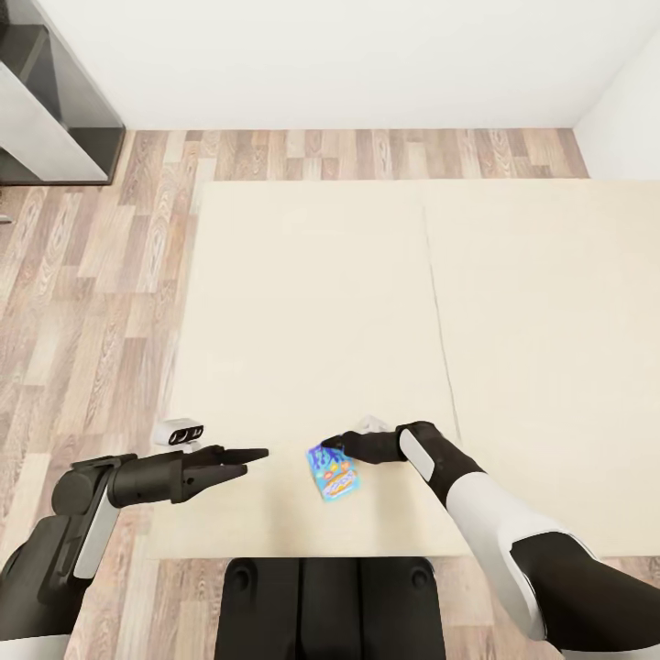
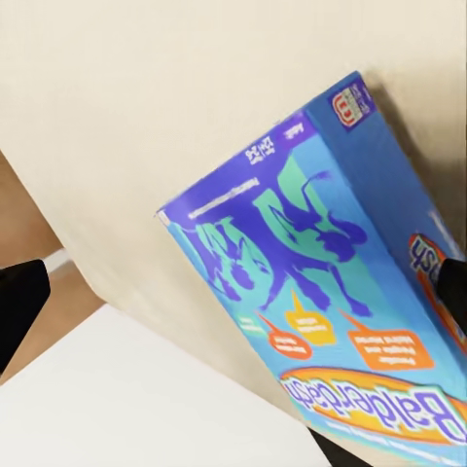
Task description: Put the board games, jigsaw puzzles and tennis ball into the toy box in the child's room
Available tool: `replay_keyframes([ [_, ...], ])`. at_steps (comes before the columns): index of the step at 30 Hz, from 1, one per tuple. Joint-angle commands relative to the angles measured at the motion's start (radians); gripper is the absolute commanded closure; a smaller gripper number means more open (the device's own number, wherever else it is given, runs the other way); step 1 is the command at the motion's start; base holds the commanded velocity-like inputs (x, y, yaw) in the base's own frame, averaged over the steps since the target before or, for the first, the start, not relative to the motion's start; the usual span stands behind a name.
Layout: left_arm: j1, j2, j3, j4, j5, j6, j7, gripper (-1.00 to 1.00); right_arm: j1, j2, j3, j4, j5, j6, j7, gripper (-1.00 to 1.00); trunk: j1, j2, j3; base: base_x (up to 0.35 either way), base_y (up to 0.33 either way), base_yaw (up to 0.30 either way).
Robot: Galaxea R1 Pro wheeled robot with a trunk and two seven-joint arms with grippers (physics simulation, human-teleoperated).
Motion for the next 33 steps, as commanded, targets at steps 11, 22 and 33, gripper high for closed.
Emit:
replay_keyframes([
  [11,0.0,0.0,0.0,0.0,0.0,0.011,-0.004,-1.0,0.0,0.0,0.004,0.0,-0.002,0.003,0.002,-1.0,0.001,-0.002,-0.001,0.0,0.196,0.0],
  [22,0.0,0.0,0.0,0.0,0.0,0.011,-0.004,-1.0,0.0,0.0,0.004,0.0,-0.003,0.003,0.001,-1.0,0.001,-0.002,-0.001,0.0,0.196,0.0],
  [33,0.0,0.0,0.006,0.0,0.0,0.011,-0.004,-1.0,0.0,0.0,0.003,0.0,-0.002,0.004,0.0,-1.0,0.001,-0.002,-0.001,0.0,0.187,0.0],
])
